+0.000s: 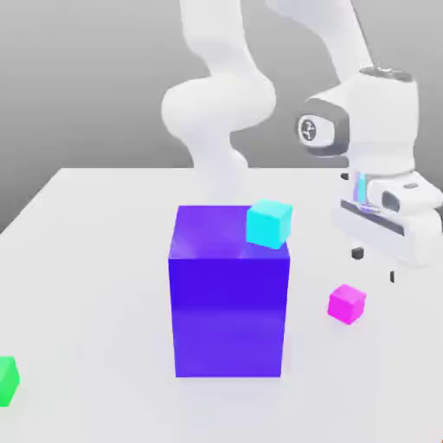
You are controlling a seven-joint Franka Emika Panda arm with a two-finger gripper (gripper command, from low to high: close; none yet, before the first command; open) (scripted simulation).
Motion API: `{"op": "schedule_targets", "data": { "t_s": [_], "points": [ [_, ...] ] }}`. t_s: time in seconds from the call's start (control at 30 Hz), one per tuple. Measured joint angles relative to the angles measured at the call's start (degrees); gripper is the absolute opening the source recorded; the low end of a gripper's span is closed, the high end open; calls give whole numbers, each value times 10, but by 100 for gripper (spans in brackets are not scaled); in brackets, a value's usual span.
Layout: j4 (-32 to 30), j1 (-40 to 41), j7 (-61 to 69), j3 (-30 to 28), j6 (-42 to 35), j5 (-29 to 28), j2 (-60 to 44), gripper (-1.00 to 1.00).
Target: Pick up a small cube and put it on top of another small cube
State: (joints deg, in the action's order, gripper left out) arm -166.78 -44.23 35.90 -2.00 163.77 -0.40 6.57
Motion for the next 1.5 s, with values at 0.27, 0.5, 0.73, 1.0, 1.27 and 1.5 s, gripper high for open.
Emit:
{"op": "schedule_targets", "data": {
  "t_s": [0.27, 0.5, 0.73, 1.0, 1.27, 1.5],
  "points": [
    [-9, -19, 81, 20, 116, 16, -142, 0],
    [2, -19, 81, 21, 163, 16, -202, -100],
    [-10, -17, 80, 22, 110, 14, -136, -100],
    [17, 49, -8, -5, 15, -12, -52, -100],
    [143, 158, -205, -85, -13, -58, -88, -100],
    [247, 261, -333, -166, -56, -34, -135, -100]
  ]
}}
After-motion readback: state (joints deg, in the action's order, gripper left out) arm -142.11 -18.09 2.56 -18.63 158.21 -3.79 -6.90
